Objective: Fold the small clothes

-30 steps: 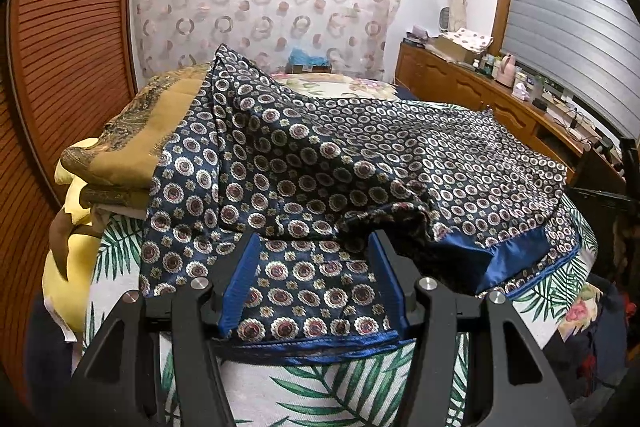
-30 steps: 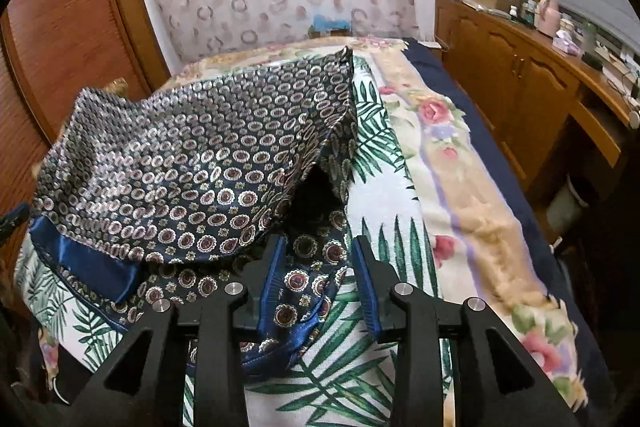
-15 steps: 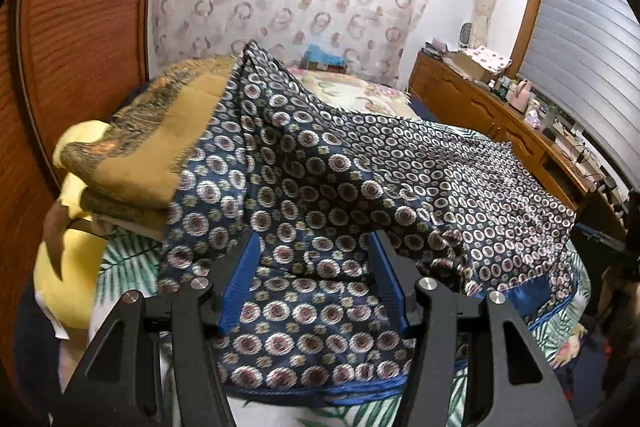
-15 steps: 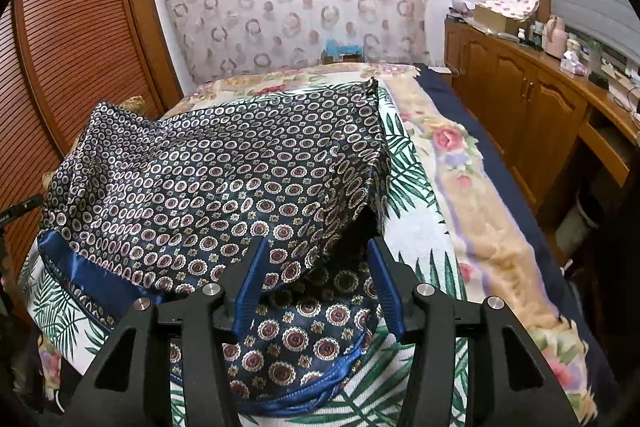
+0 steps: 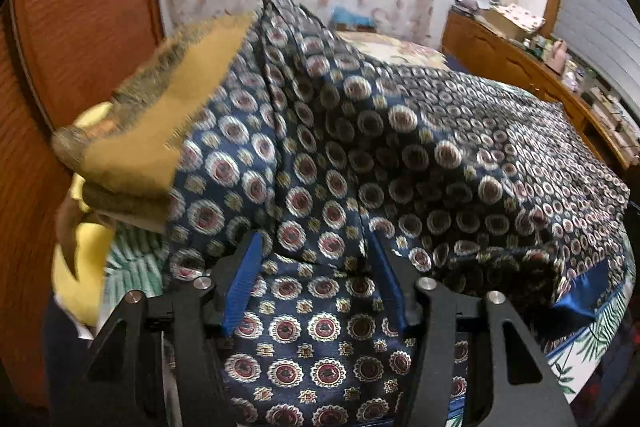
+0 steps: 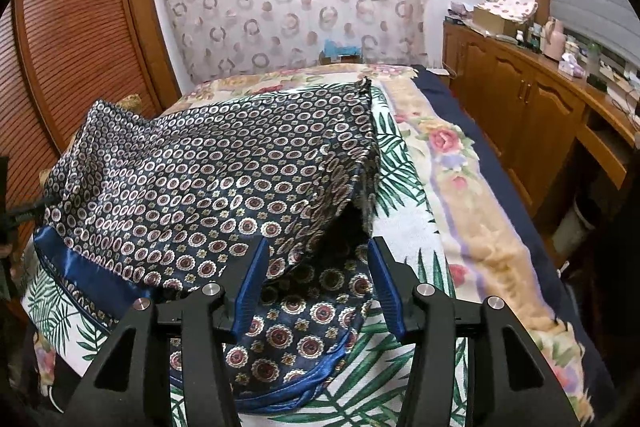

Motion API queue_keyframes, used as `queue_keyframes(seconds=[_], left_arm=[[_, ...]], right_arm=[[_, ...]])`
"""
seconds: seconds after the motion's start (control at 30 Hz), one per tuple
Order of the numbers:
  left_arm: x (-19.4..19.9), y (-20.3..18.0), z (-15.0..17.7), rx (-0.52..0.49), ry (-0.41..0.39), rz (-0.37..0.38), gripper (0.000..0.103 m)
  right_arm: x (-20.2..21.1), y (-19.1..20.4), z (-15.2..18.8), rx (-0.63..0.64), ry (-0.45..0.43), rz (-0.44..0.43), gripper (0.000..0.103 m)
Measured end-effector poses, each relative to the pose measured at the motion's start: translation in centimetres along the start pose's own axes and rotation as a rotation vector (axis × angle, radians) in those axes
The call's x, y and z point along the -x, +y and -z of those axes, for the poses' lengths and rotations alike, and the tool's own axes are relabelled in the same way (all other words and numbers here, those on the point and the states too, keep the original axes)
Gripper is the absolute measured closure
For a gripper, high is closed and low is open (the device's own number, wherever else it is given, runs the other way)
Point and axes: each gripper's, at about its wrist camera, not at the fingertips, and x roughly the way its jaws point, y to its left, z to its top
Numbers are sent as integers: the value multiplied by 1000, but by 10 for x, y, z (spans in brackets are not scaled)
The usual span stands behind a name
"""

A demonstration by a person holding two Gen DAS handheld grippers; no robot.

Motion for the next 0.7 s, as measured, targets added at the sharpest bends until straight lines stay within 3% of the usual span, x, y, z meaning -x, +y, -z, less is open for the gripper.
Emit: queue_keyframes(seconds=[0.13, 0.2, 0.27, 0.47, 0.63, 0.67, 0.7], left_arm=[[-9, 3, 0, 11, 13, 27, 72], [-10, 6, -1, 9, 14, 41, 96], [-8, 4, -2, -20, 11, 32, 102], [41, 16, 1, -24, -131, -12, 102], [45, 25, -8, -30, -120, -5, 102], [40, 25, -9, -32, -105, 3, 98], [33, 23, -8, -32, -86, 14, 81]], right_arm=[[-2, -1, 3, -5, 7, -9, 50], [-3, 0, 4, 3, 11, -13, 50], [-4, 0, 4, 8, 12, -16, 50], [-3, -4, 6, -2, 10, -20, 50], [-5, -6, 8, -1, 21, -24, 50], [-6, -6, 8, -1, 20, -25, 50], [-6, -5, 8, -1, 19, -26, 50]])
